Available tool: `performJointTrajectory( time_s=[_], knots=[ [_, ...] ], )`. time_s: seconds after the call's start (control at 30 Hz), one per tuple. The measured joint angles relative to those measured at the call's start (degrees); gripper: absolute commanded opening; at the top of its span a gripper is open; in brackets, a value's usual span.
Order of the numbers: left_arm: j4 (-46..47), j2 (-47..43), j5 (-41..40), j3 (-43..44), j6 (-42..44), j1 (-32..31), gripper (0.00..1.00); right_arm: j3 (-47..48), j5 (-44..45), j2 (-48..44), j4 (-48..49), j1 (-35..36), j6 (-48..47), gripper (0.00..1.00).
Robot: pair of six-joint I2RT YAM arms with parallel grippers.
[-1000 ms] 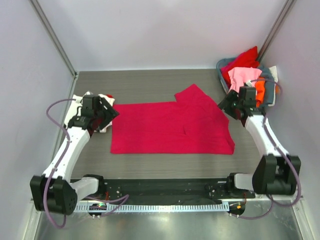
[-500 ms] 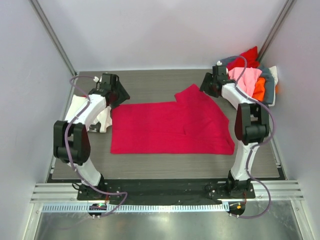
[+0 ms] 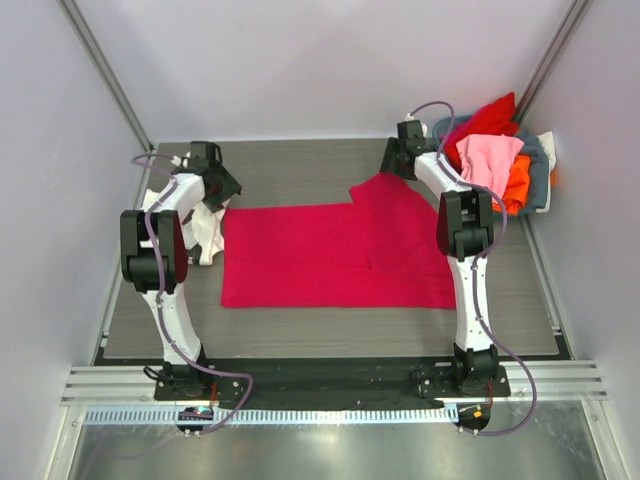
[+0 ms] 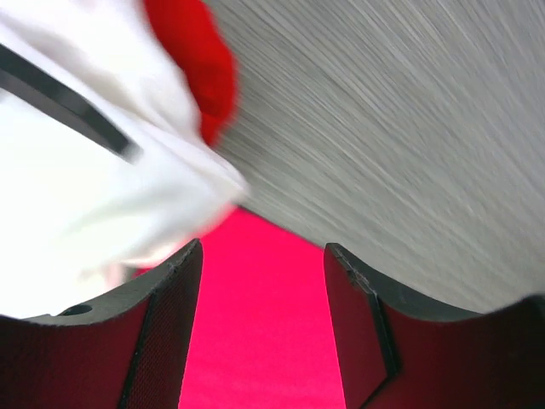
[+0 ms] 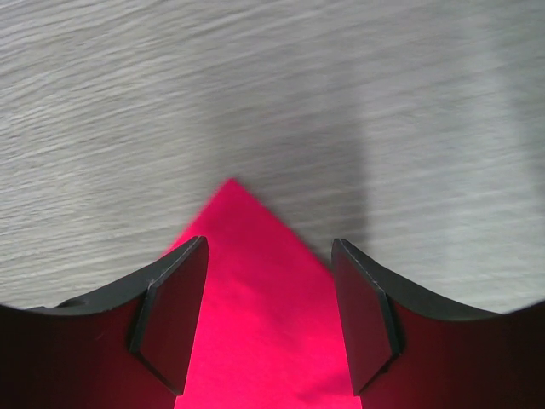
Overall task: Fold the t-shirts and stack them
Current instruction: Fold the tshirt
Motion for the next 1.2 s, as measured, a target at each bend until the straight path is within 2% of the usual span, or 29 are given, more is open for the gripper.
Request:
performJointTrajectory(
  time_s=[0.17, 0.27, 0.5, 0.53, 0.63, 1.0, 1.2],
  knots=[
    [1.33, 1.29, 0.81, -0.26, -1.31, 5.51, 0.59, 3.54, 2.19, 2.12, -1.99, 2.23, -1.25, 0.63],
    [1.66, 1.99, 0.59, -0.26, -1.42, 6.54, 0.58, 4.83, 3.91, 2.89, -3.32, 2.91, -2.10, 0.56],
    [2.03, 2.86, -0.22, -0.26, -0.87, 4.94, 0.57, 7.80, 8.28, 4.81, -4.37, 2.51, -3.32, 0.25],
    [2.14, 2.86, -0.72, -0.26, -0.52, 4.63, 0.57, 7.87, 8.90, 4.81, -4.50, 2.51, -3.43, 0.11],
    [2.14, 2.84, -2.49, -0.22, 0.87, 3.17, 0.57, 7.89, 10.80, 4.81, -4.98, 2.36, -3.69, 0.01],
    [-1.31, 2.86, -11.74, 6.69, 7.91, -5.62, 0.54, 7.48, 14.53, 4.76, -5.46, -0.13, -2.89, 0.01],
    [-3.34, 4.02, -13.07, 10.27, 9.03, -6.47, 0.53, 5.66, 15.08, 3.87, -4.39, -2.01, -2.21, 0.01]
  ],
)
